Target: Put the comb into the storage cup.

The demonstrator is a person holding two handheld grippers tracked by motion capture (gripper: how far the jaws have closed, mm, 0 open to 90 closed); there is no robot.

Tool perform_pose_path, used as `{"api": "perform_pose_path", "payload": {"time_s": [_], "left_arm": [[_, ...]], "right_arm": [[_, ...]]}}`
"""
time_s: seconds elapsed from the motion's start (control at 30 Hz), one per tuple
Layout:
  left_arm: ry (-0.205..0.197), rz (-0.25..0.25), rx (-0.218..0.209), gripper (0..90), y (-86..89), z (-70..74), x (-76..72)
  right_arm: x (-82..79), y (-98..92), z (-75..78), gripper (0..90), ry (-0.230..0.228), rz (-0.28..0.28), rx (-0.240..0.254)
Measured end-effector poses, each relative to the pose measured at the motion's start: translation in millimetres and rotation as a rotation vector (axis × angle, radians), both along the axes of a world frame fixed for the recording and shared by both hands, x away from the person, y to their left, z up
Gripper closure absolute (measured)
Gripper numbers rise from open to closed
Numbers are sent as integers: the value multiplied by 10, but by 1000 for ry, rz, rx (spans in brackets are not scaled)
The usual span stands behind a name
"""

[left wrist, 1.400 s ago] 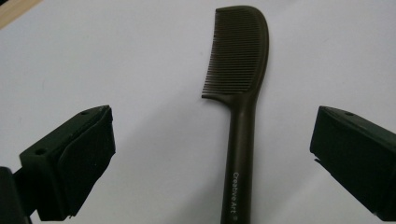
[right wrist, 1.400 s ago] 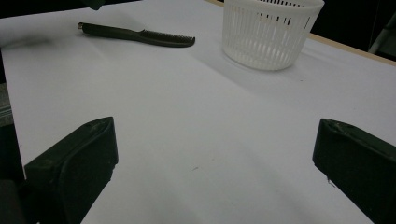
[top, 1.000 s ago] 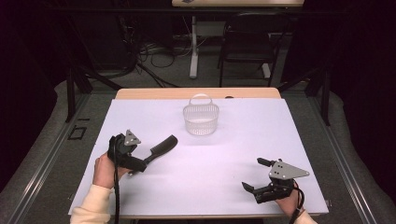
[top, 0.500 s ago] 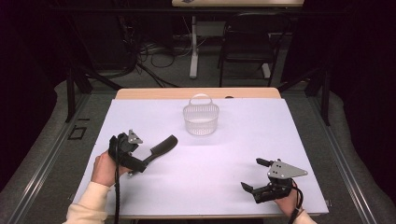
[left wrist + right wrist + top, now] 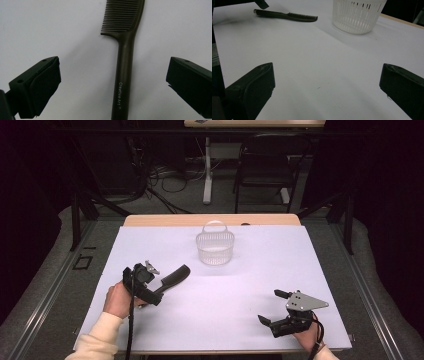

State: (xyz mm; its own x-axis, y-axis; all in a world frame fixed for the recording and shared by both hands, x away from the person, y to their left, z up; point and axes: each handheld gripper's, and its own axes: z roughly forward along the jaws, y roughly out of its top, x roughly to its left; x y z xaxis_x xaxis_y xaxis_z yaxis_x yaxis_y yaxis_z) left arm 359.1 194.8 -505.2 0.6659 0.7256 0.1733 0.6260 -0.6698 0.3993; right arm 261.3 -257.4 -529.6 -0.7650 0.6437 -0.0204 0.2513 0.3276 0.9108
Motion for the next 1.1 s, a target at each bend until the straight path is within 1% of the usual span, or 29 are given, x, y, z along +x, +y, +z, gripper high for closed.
{"api": "perform_pose_path", "payload": {"time_s": [0.1,0.17,0.2,0.23,0.3,0.37,0.4,0.47,0.5,0.57,0.6,0.63,0.67,0.7,0.73,0.8,0.83,0.87,0.9,0.97,1.0,1.1], "left_arm": [[28,-6,17,0,-54,-33,1],[36,-14,33,0,-84,-57,9],[52,-15,33,4,-93,-66,23],[59,-18,42,14,-103,-77,39],[66,-22,51,67,-126,-100,62],[80,-26,68,159,-146,-121,80],[92,-35,77,178,-148,-124,95],[109,-37,76,268,-151,-139,118],[121,-34,71,291,-152,-145,137],[142,-36,59,379,-153,-150,176],[153,-33,56,398,-159,-158,195],[166,-39,56,437,-163,-162,218],[176,-32,49,475,-170,-169,237],[190,-37,47,493,-175,-173,261],[203,-40,35,519,-177,-174,282],[219,-37,31,568,-183,-176,317],[228,-41,25,577,-184,-178,329],[227,-44,14,602,-183,-184,335],[235,-46,18,629,-187,-195,342],[237,-49,15,649,-176,-203,359],[242,-52,5,670,-167,-214,368],[254,-60,-2,692,-159,-220,382]], "right_arm": [[-9,9,0,0,1,2,-1],[-13,16,-5,0,1,5,-4],[-14,16,-4,0,-5,5,-4],[-14,12,-1,0,-5,4,-3],[0,6,-7,0,0,2,-5],[9,4,-15,0,8,3,-6],[9,6,-15,0,7,3,-4],[5,10,-12,0,5,6,-6],[3,12,-11,0,4,7,-9],[1,13,-13,0,4,8,-9],[3,12,-14,0,4,8,-9],[5,10,-15,0,6,7,-8],[6,8,-15,0,5,8,-9],[5,7,-15,0,5,7,-10],[3,6,-14,0,6,7,-8],[0,7,-14,0,6,9,-9],[0,7,-14,0,6,10,-9],[-1,8,-14,0,7,11,-10],[-2,9,-14,0,8,10,-10],[-1,7,-14,0,6,11,-9],[0,8,-16,0,7,11,-8],[3,4,-18,0,7,7,-9]]}}
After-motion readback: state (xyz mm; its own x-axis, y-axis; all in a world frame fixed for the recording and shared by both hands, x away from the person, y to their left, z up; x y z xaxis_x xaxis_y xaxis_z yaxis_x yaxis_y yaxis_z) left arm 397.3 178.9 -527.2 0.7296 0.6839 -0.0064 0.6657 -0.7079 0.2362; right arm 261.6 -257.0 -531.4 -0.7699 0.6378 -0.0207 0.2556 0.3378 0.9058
